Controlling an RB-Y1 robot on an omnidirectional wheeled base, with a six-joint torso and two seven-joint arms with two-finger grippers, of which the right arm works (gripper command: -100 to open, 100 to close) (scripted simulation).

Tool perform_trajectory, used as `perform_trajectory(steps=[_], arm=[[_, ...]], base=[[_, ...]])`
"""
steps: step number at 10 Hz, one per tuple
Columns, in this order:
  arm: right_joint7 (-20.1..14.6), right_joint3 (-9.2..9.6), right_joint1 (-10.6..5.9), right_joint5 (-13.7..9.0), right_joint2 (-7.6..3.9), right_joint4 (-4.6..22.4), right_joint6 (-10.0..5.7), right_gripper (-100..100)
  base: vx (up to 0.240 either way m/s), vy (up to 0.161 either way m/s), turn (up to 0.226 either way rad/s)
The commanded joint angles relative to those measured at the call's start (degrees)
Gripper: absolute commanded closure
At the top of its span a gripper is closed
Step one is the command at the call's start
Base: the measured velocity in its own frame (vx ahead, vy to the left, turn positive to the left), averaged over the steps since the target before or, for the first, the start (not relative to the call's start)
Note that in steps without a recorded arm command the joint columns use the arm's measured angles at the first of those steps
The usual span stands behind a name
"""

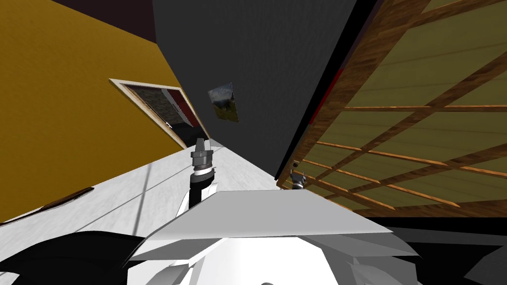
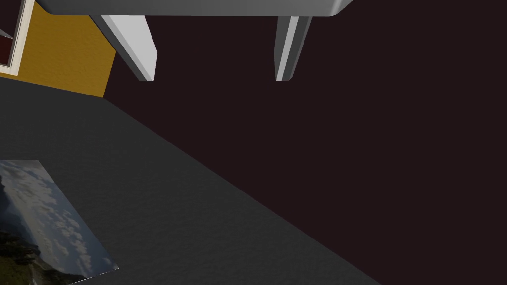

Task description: Pull the door open

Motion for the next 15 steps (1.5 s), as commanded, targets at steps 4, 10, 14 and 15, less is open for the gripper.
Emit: perform_trajectory(steps=[4,10,14,15], arm=[[-6.93,-0.08,-0.67,-1.96,1.00,-0.53,1.02,-100],[-14.78,-0.16,-1.41,-3.79,1.93,-0.87,1.90,-100],[-17.01,-0.18,-1.62,-4.43,2.32,-1.06,2.20,-100],[-19.20,-0.10,-0.88,-4.73,0.57,-0.33,1.75,-100]], base=[[-0.055,0.000,0.051],[-0.061,0.003,0.041],[-0.057,0.005,0.028],[0.117,-0.019,0.039]])
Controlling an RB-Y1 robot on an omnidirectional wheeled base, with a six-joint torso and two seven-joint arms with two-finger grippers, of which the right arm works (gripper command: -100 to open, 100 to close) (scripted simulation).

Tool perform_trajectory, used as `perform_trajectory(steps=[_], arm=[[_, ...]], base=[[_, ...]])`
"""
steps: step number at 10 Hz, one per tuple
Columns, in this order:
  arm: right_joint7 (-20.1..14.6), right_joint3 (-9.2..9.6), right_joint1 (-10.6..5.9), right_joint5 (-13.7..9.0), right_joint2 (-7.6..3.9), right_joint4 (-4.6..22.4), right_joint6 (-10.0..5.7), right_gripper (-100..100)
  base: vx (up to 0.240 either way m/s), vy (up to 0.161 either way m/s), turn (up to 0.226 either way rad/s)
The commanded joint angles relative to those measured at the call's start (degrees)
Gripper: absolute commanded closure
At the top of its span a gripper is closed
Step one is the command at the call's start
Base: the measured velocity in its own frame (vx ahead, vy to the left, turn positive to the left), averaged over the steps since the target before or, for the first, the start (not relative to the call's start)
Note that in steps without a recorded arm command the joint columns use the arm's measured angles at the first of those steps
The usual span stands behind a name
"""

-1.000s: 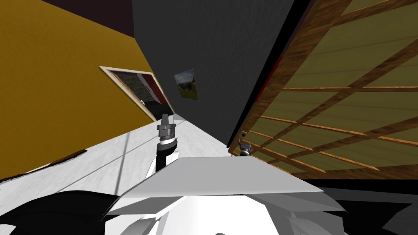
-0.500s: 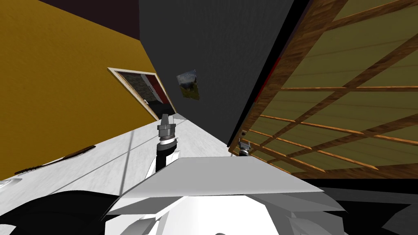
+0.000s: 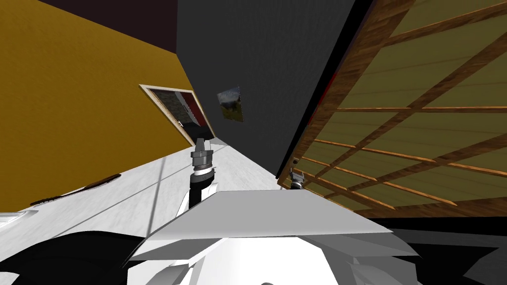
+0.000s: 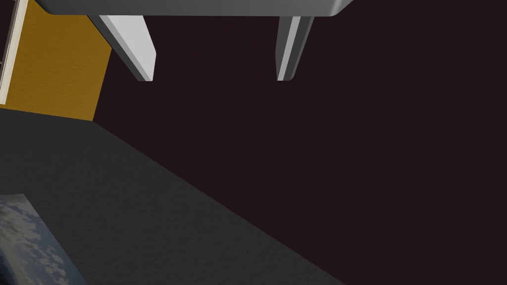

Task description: Pull the door open

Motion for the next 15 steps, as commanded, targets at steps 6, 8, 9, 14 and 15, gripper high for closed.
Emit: perform_trajectory(steps=[6,8,9,14,15], arm=[[-6.74,0.32,2.48,-0.87,-5.70,2.48,-1.73,-100],[-8.63,0.40,3.20,-1.13,-7.37,3.19,-2.19,-100],[-9.59,0.44,3.56,-1.26,-8.21,3.54,-2.43,-100],[-8.94,0.42,3.03,-1.18,-7.75,3.80,-2.35,100],[-8.94,0.42,3.03,-1.18,-7.75,3.80,-2.35,100]], base=[[0.165,-0.010,0.032],[0.126,-0.021,0.028],[0.129,-0.007,0.022],[0.001,0.000,0.003],[0.000,0.000,0.000]])
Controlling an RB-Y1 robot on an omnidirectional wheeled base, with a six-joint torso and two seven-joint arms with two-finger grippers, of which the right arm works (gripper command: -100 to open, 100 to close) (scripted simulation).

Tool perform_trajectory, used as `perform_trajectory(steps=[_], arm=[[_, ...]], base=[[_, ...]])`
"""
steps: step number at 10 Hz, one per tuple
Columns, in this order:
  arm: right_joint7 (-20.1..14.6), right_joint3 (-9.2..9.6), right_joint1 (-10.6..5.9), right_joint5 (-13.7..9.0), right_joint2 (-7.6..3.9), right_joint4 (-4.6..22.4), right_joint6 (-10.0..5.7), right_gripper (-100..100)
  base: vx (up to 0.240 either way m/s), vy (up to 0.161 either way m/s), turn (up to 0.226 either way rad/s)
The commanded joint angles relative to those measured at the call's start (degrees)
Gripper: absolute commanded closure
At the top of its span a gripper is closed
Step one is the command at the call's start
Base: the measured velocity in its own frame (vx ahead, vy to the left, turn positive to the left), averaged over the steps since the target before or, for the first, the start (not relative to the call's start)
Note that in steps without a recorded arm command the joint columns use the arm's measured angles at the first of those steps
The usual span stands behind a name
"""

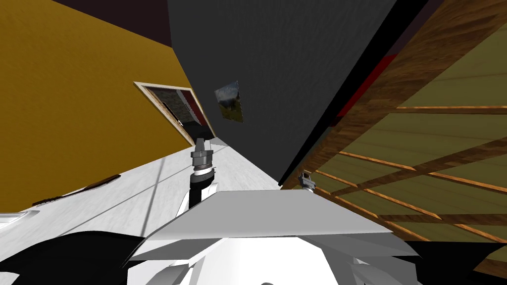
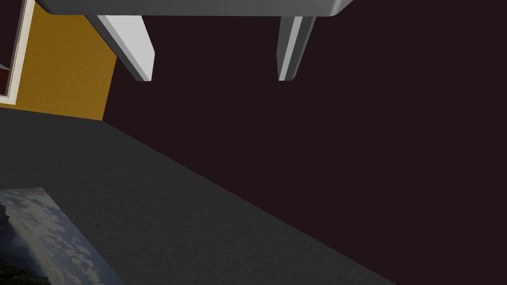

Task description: Pull the door open

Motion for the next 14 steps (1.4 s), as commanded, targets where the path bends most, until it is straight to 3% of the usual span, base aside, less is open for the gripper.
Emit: perform_trajectory(steps=[1,8,9,10,14], arm=[[-0.05,-0.06,0.03,-0.04,-0.02,-0.04,-0.11,100],[-4.31,5.84,1.65,3.53,-1.92,-2.47,0.00,100],[-4.80,6.51,1.84,3.94,-2.14,-2.76,0.00,100],[-4.51,6.04,1.24,3.65,-2.11,-1.85,-0.08,100],[-7.28,9.63,2.91,5.93,-3.59,-3.14,-1.07,100]], base=[[0.000,0.000,0.000],[-0.231,0.007,0.080],[-0.281,0.016,0.086],[-0.123,0.010,0.031],[-0.220,0.002,0.071]])
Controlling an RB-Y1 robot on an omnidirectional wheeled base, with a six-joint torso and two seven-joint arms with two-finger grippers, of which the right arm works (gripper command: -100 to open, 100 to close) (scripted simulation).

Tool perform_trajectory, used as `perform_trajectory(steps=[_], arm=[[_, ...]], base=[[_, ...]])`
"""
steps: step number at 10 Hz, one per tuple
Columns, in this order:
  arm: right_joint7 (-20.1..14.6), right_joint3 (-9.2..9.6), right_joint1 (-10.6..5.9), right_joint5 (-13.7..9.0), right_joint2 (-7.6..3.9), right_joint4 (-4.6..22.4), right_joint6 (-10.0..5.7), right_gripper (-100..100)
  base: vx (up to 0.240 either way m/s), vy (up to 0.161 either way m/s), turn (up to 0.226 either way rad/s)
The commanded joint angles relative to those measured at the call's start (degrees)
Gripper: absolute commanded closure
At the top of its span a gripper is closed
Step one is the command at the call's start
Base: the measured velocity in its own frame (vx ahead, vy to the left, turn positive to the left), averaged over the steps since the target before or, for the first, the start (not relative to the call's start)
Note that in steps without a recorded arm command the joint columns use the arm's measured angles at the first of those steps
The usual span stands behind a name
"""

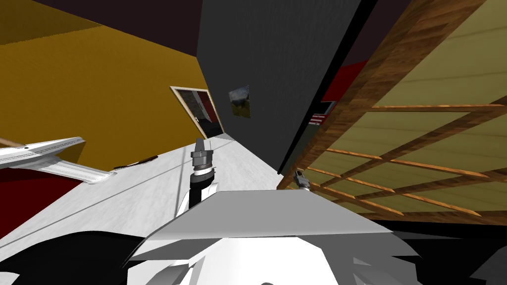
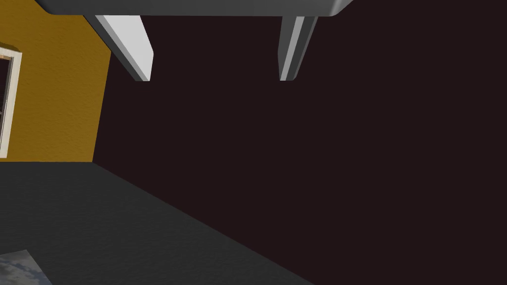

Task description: Pull the door open

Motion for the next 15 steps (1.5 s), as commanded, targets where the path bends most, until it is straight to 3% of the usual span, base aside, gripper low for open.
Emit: perform_trajectory(steps=[1,3,4,12,13,15], arm=[[-1.12,1.40,0.48,0.90,-0.44,0.09,-0.85,100],[-2.42,3.04,1.27,1.97,-1.23,-0.62,-1.39,100],[-1.85,2.52,1.46,1.63,-1.01,-0.99,-0.81,100],[-6.74,7.94,5.39,5.35,-4.28,-2.39,-5.30,100],[-6.41,7.66,4.84,5.15,-4.00,-1.70,-5.02,100],[-7.68,8.76,5.51,5.80,-4.90,-1.11,-6.55,100]], base=[[-0.248,-0.011,0.064],[-0.253,-0.004,0.068],[-0.104,0.003,0.018],[-0.216,-0.027,0.085],[-0.095,-0.015,0.027],[-0.189,-0.017,0.130]])
